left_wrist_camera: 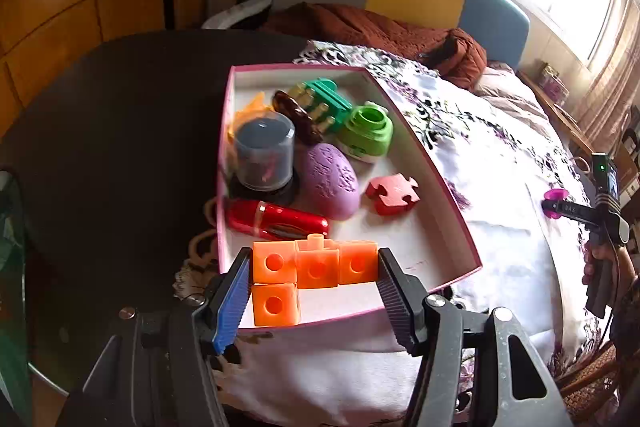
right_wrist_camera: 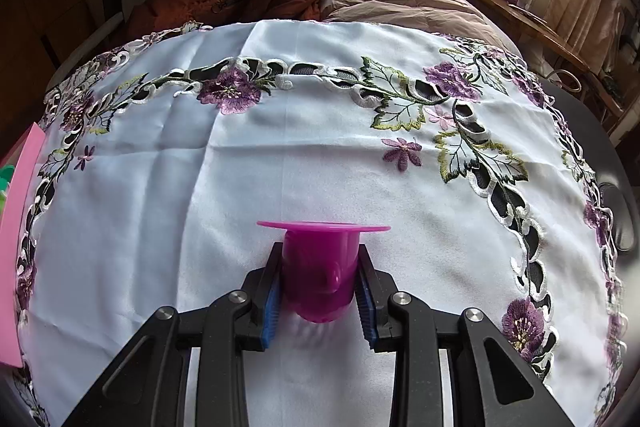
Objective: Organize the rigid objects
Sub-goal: 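Carry the orange cubes into the tray and open the left gripper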
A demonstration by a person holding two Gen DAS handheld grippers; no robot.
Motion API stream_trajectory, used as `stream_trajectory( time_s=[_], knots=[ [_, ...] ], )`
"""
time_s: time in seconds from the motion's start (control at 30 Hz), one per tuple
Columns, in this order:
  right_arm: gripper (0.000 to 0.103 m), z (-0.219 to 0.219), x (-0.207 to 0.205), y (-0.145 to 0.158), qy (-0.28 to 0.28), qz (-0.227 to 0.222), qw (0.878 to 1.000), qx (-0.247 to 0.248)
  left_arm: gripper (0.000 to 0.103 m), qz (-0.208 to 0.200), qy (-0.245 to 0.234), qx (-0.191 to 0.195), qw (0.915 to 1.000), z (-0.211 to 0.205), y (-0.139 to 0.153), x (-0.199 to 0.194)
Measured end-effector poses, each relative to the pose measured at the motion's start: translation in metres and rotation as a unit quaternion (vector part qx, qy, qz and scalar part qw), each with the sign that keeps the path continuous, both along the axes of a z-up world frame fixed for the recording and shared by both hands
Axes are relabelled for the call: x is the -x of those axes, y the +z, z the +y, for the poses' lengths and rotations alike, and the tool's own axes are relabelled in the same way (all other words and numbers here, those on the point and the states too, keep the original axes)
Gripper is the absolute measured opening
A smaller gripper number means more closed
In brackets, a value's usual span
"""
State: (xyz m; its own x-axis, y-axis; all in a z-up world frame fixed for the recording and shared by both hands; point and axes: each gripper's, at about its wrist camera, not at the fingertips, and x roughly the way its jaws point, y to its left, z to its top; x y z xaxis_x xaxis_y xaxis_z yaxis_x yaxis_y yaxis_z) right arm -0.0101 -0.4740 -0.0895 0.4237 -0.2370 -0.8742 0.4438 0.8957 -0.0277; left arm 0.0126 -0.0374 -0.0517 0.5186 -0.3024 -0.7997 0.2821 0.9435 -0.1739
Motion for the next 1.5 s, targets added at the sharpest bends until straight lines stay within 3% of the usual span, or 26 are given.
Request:
stream_trajectory(
  time_s=[0.27, 0.67, 1.5],
  knots=[
    [0.033, 0.001, 0.001, 0.0, 0.002, 0.002, 1.0, 0.004, 0.061, 0.011, -0.008, 0.008, 0.9999, -0.006, -0.006, -0.006],
    [0.033, 0.0, 0.0, 0.0, 0.004, 0.005, 1.0, 0.006, 0.061, 0.046, -0.01, -0.018, 0.9988, -0.011, -0.035, -0.02],
    [0.032, 0.001, 0.001, 0.0, 0.009, 0.008, 1.0, 0.014, 0.061, 0.016, -0.006, -0.046, 0.9988, -0.012, -0.026, -0.011]
  ],
)
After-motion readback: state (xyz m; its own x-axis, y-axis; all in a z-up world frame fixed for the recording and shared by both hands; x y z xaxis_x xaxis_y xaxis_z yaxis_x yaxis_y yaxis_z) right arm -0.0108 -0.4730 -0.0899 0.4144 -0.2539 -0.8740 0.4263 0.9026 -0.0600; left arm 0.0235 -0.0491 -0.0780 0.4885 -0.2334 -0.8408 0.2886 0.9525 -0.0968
